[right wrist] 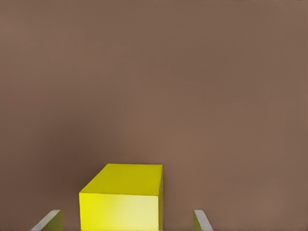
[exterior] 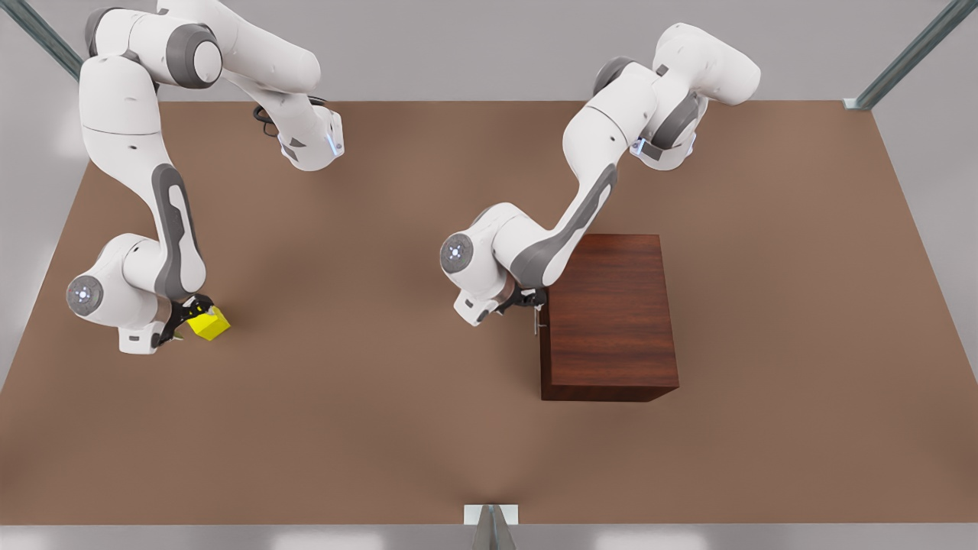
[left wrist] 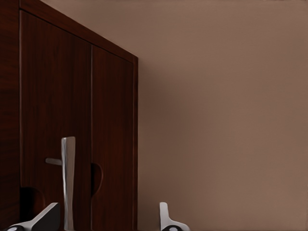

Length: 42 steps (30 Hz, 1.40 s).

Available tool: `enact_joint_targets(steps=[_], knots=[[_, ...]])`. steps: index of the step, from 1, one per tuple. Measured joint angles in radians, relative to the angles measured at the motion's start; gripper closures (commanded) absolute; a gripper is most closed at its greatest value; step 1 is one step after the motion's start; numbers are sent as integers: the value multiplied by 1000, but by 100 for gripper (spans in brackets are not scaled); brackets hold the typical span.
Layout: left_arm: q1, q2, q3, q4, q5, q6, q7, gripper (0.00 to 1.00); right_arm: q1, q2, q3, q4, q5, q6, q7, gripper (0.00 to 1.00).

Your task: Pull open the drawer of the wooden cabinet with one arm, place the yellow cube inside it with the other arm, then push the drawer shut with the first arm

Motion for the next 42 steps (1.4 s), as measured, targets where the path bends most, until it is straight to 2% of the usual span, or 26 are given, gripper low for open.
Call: enact_joint_targets(steps=[18,29,31,33,34,38,42], knots=[[-32,13,-9,2,-7,40,-107,0,3,39,-2,-27,-6,55,-42,0],[-62,48,-3,61,-5,87,-143,0,3,75,-13,-76,-32,149,-46,1],[-68,48,-4,61,-6,92,-149,0,3,76,-13,-78,-34,160,-47,14],[-71,59,-4,81,-6,98,-154,0,2,76,-13,-78,-34,167,-48,42],[-72,65,-3,92,-6,100,-156,0,2,75,-12,-77,-33,170,-51,49],[-73,71,-3,103,-6,112,-165,0,12,66,-6,-48,-28,161,-59,51],[-84,67,1,105,-5,112,-172,0,75,63,0,51,-26,90,-66,51]])
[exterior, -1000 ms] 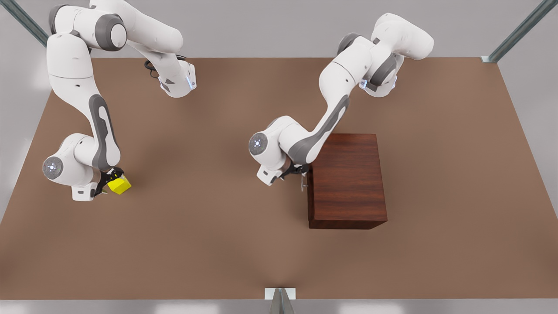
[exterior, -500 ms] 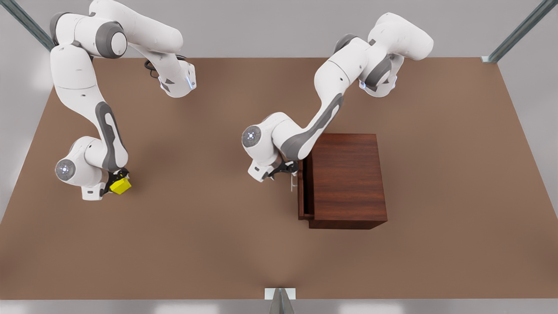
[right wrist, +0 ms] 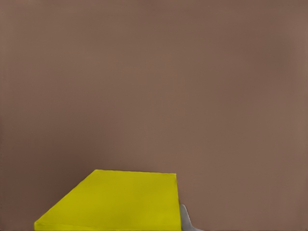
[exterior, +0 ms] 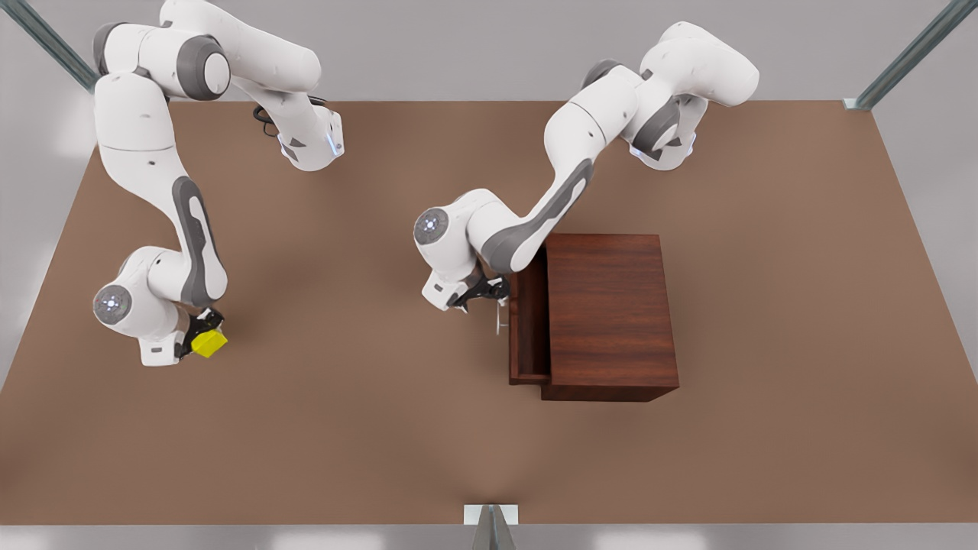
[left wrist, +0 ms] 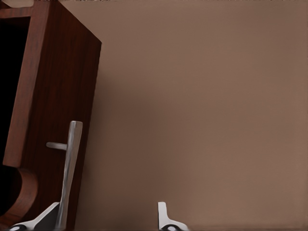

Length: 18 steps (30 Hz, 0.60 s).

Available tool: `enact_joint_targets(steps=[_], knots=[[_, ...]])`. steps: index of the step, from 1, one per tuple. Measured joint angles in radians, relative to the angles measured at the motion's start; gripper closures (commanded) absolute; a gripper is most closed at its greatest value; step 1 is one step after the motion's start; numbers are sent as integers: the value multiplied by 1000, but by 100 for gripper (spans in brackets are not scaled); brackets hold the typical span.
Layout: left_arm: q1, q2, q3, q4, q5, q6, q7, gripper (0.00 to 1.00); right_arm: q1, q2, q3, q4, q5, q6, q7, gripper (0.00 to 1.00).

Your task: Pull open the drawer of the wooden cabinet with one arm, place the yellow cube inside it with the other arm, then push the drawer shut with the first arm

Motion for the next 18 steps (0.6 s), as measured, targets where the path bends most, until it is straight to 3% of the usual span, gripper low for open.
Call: enact_joint_targets(steps=[5,18], knots=[[-2,-6,2,0,2,-35,-6,0,119,6,1,141,3,-121,-7,51],[-30,-11,2,26,1,12,-35,0,194,33,31,247,6,-229,-13,51]])
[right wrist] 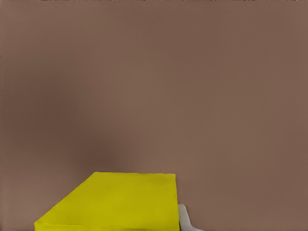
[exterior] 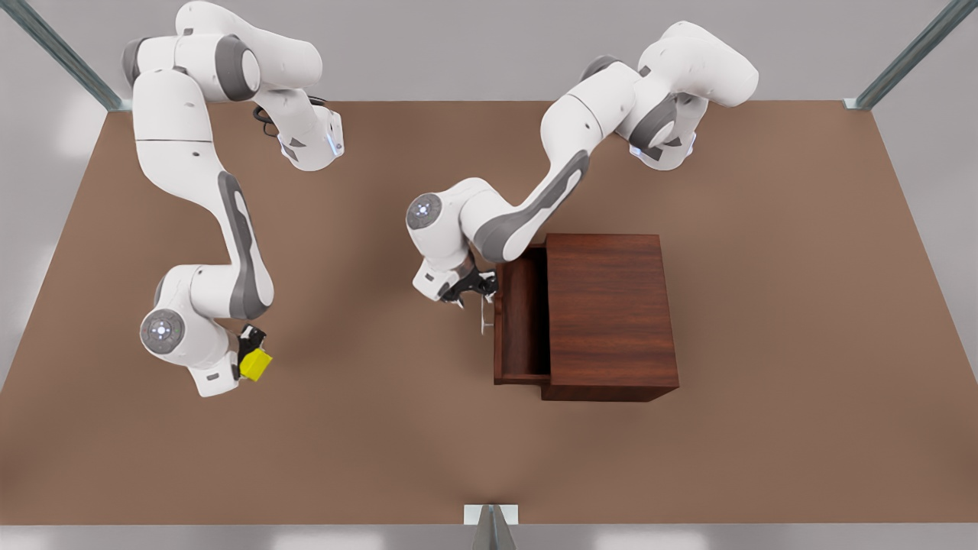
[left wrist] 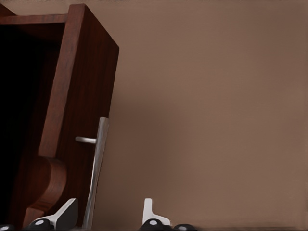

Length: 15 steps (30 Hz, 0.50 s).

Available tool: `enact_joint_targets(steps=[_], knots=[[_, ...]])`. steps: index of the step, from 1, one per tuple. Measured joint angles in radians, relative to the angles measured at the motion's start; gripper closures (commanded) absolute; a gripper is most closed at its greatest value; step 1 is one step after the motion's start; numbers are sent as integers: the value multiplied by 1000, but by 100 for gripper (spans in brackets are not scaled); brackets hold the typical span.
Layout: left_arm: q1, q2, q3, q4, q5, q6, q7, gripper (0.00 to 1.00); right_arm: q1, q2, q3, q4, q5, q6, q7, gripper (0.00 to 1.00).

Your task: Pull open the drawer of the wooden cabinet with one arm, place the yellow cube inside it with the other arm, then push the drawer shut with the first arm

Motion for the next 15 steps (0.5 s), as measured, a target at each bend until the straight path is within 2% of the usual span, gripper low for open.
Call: enact_joint_targets(steps=[3,6,8,9,11,12,15], knots=[[43,-155,-6,0,-38,-89,-5,0,2,1,1,8,1,-8,-1,51],[191,-348,-7,0,-93,-271,10,0,14,1,1,28,2,-20,-1,51],[327,-419,-7,0,-124,-398,50,0,34,1,52,82,5,-31,-1,51],[388,-460,-8,-42,-138,-444,78,0,54,1,81,116,7,-35,-1,51],[559,-677,-59,-395,-188,-424,140,0,134,14,112,193,26,-41,0,51],[604,-720,-80,-492,-205,-405,169,0,179,25,118,230,41,-43,0,51],[631,-726,-101,-576,-237,-384,246,0,316,37,124,296,93,-45,1,51]])
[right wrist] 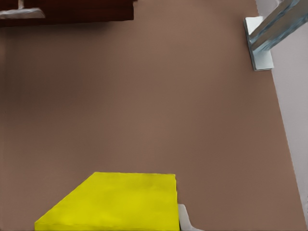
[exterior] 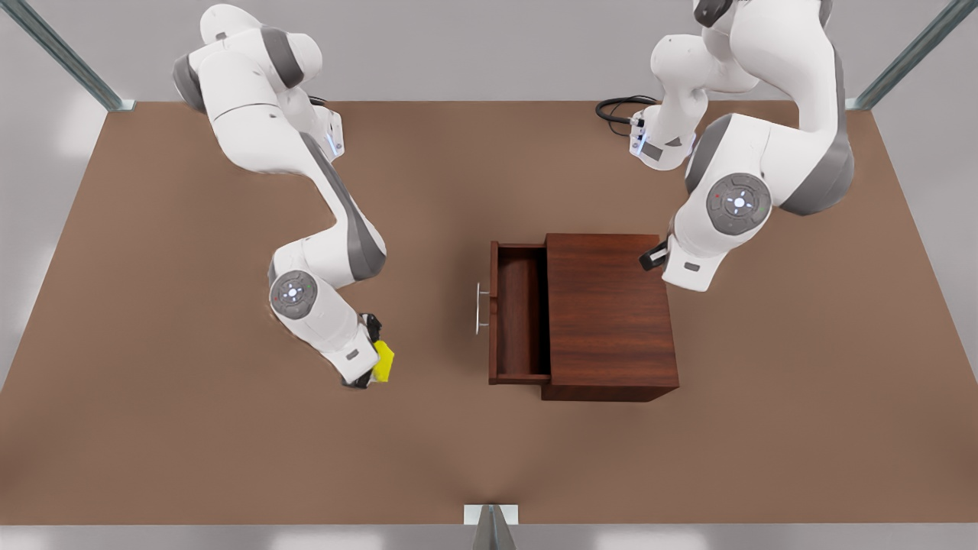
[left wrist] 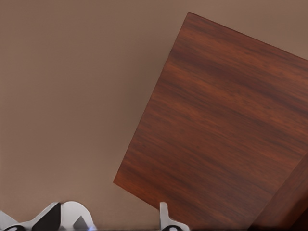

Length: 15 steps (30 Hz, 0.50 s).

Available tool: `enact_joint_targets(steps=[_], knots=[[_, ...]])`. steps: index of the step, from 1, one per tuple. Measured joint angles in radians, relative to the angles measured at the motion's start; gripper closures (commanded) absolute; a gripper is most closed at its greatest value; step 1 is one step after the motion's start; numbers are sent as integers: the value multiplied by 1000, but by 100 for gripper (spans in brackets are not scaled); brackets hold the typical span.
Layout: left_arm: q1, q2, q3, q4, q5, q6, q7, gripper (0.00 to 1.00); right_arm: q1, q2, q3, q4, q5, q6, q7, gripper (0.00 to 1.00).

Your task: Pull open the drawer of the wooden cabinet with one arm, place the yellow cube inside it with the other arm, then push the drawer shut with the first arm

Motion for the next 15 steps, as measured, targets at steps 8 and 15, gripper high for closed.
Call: enact_joint_targets(steps=[8,15], knots=[[-2,-3,-7,-13,-24,12,175,0,243,98,0,169,128,2,35,51],[0,-1,-7,-13,-25,4,276,0,303,133,-1,166,221,18,80,51]])
